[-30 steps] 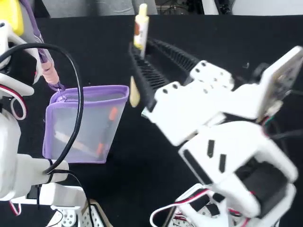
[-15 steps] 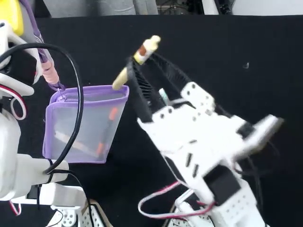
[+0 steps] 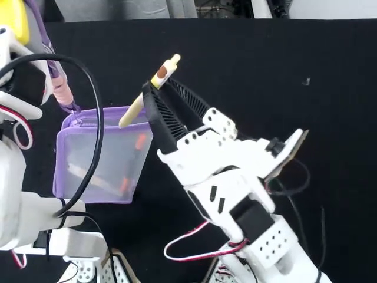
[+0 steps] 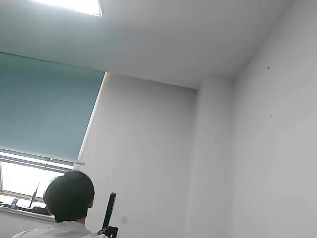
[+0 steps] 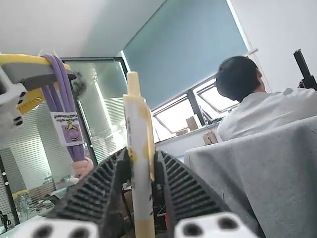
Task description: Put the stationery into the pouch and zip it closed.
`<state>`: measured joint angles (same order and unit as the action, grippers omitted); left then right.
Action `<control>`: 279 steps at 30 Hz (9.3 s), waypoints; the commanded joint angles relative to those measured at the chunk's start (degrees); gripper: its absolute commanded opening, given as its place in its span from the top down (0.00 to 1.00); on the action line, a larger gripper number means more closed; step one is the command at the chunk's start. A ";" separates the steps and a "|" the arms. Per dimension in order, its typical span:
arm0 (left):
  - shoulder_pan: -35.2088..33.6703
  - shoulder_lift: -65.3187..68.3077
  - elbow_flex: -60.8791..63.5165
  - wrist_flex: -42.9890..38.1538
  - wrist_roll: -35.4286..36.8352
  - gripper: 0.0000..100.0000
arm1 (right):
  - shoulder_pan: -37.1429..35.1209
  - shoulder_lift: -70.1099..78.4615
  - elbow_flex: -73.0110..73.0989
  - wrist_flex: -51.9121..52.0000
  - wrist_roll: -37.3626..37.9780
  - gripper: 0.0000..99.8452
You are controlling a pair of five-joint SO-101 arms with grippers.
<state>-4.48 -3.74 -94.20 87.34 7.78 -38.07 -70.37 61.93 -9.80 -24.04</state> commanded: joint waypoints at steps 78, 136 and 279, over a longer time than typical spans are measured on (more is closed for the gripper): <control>0.75 -0.79 -1.19 -0.35 0.09 0.97 | -9.41 5.32 1.01 0.18 17.58 0.65; 7.60 1.05 -1.01 13.45 0.44 0.97 | 28.22 66.59 -21.49 34.29 35.08 0.77; 7.52 -12.84 -1.01 13.63 3.16 0.97 | -12.75 18.07 -4.26 -17.49 19.96 0.99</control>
<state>2.73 -16.40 -95.87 100.79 10.42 -53.27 -53.93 62.11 -25.27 -4.18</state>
